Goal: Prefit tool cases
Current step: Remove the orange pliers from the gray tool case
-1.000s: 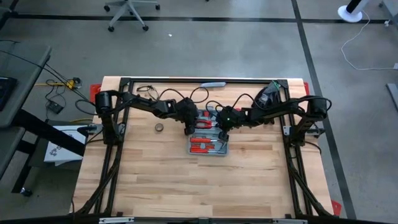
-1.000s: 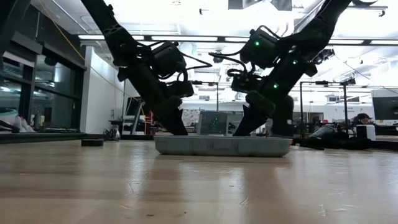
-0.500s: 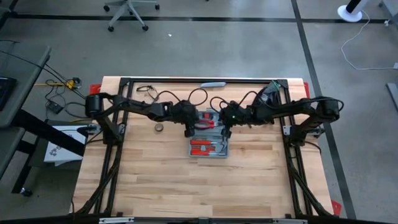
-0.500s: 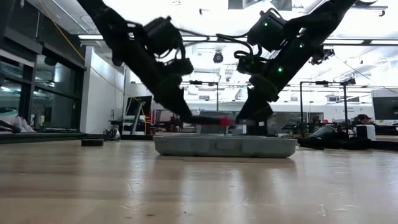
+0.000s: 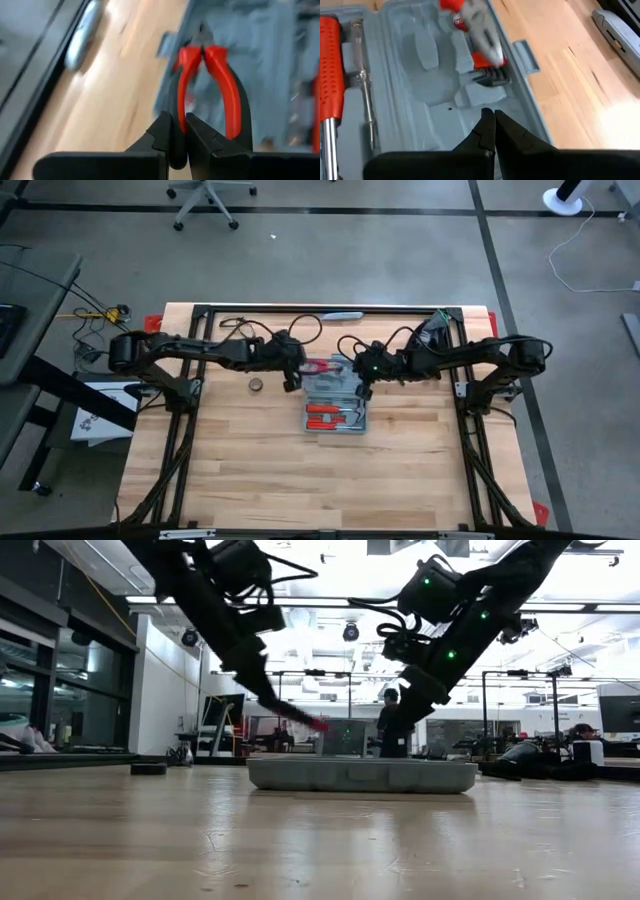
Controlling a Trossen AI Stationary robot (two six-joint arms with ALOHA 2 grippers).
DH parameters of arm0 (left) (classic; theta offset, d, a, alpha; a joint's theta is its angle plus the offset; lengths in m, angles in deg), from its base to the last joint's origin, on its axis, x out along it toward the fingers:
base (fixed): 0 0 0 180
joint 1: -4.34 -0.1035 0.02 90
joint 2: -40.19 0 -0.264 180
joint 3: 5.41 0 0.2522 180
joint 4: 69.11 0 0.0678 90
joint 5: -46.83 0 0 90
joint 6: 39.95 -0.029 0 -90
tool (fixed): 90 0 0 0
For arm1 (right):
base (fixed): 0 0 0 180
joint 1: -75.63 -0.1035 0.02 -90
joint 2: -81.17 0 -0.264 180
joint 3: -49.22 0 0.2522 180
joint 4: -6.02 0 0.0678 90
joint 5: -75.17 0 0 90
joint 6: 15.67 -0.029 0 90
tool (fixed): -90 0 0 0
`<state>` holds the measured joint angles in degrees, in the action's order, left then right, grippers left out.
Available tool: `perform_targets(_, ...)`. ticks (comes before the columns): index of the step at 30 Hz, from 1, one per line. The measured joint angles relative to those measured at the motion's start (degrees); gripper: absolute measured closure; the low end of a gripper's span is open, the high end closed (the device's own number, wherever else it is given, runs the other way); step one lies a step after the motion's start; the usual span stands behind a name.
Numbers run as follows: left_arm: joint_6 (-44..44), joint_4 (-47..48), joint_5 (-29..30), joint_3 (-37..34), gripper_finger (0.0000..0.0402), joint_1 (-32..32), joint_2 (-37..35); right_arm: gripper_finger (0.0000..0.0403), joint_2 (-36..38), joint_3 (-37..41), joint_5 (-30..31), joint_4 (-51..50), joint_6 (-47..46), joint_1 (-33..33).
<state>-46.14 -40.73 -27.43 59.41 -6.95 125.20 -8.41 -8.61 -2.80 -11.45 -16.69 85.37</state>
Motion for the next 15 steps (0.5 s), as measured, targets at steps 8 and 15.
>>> perform_targets(8, 4.34, 14.34, 8.29, -0.63, 0.0396, -1.88, -5.33, 0.0403, 0.02, -0.02, 0.04, -0.90, -0.02, 0.00)
perform_targets(15, 7.65, 11.55, 6.51, -6.81, 0.0399, -5.08, -8.42, 0.0403, 0.04, -0.02, 0.07, -1.39, -0.02, -0.02)
